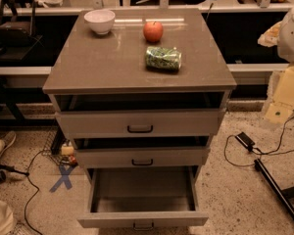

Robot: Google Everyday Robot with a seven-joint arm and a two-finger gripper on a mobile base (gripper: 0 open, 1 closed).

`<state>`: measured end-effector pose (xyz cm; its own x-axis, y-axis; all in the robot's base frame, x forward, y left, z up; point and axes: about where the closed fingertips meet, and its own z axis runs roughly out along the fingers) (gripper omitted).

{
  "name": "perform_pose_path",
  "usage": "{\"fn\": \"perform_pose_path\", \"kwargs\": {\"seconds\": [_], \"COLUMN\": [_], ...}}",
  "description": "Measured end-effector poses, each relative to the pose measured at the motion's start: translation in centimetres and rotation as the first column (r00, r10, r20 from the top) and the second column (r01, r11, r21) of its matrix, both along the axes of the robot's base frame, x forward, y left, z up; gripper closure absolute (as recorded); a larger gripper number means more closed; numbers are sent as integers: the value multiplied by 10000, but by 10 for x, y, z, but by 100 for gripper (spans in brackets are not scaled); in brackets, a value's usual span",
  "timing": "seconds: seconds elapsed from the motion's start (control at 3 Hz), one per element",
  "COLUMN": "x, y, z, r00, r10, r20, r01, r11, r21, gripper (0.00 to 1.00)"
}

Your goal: Close bottom drawer

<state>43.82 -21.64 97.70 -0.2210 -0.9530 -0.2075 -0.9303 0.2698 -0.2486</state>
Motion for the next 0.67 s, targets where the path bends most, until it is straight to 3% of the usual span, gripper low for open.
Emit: {"fn": "perform_pose_path", "kwargs": {"seconds": [0.33,0.67], "x": [0,-1], "y": [0,-4], "z": [0,-21], "r00": [10000,9977], "r10": [0,-256], "r20": [0,-621], "r01": [0,277], "r11": [10000,9991], "r21": [0,317], "gripper": [0,0]}}
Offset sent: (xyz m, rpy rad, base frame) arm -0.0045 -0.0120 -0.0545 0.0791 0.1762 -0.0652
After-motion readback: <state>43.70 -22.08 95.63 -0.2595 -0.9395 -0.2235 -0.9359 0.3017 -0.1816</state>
